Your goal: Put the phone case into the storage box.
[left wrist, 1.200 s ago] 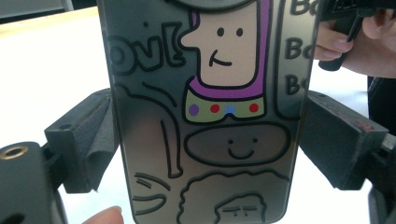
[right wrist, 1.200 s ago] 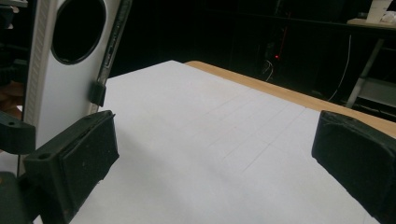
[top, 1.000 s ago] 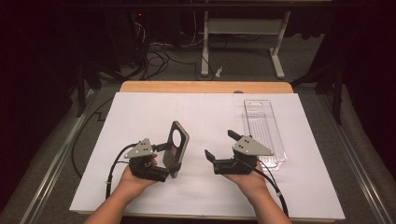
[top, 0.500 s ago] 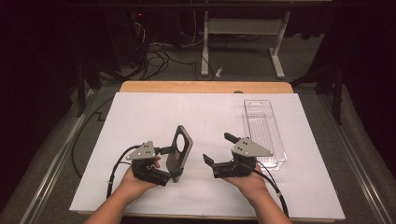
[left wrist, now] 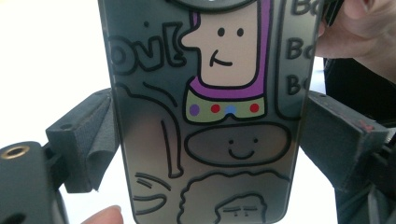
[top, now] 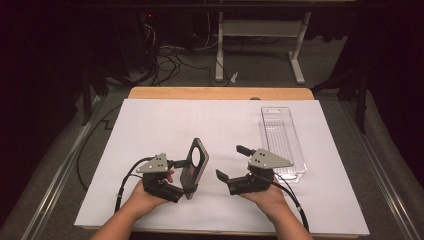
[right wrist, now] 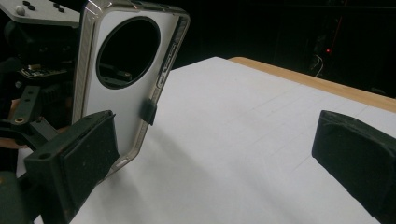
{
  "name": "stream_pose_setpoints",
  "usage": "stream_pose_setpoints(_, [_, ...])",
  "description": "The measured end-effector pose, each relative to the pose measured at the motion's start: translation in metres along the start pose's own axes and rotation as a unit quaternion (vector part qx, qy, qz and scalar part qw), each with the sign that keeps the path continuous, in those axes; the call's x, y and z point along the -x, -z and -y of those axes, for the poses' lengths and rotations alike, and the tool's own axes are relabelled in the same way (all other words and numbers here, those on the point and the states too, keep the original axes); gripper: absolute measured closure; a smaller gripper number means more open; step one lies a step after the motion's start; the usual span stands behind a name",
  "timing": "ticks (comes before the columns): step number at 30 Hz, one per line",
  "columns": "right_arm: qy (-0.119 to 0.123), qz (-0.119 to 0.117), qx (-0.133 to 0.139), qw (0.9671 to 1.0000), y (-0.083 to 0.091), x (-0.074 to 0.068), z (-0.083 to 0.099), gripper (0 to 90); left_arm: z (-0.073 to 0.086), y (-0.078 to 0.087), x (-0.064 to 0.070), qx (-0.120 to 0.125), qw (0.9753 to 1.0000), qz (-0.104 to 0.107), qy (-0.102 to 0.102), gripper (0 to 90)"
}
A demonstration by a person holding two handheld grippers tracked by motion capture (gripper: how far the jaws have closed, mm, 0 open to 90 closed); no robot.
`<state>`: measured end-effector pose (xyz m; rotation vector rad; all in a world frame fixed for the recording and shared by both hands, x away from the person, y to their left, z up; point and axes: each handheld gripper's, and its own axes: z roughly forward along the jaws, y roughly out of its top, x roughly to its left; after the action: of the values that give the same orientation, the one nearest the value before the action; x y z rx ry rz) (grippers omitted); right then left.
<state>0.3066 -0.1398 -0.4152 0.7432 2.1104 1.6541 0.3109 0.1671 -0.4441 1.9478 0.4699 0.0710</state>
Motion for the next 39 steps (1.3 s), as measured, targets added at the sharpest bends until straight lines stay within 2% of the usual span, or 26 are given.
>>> stream_pose_setpoints(7, [0.005,-0.026,0.002,0.9997,0.002,-0.001,-0.001,1.0,0.0,0.0,0.001,-0.001,1.0,0.007,-0.001,13.1])
stream_pose_setpoints(14, [-0.002,-0.043,0.012,0.999,0.003,-0.003,-0.006,0.4,0.0,0.0,0.0,0.002,0.9999,0.011,-0.003,13.1])
stream_pose_setpoints(21, [0.008,-0.06,0.015,0.998,0.001,-0.009,-0.022,0.3,-0.001,0.005,-0.002,0.008,0.9998,0.016,-0.005,13.1])
stream_pose_setpoints(27, [0.02,-0.069,0.009,0.9974,-0.006,-0.007,-0.035,0.2,-0.001,0.007,-0.003,0.01,0.9997,0.021,-0.005,13.1])
stream_pose_setpoints(32, [0.012,-0.085,0.02,0.9961,-0.011,-0.005,-0.041,0.2,-0.001,0.007,-0.003,0.011,0.9996,0.025,-0.003,13.1])
stream_pose_setpoints(39, [0.004,-0.102,0.025,0.9945,-0.01,-0.007,-0.039,0.1,-0.001,0.004,0.0,0.007,0.9994,0.033,-0.008,13.1])
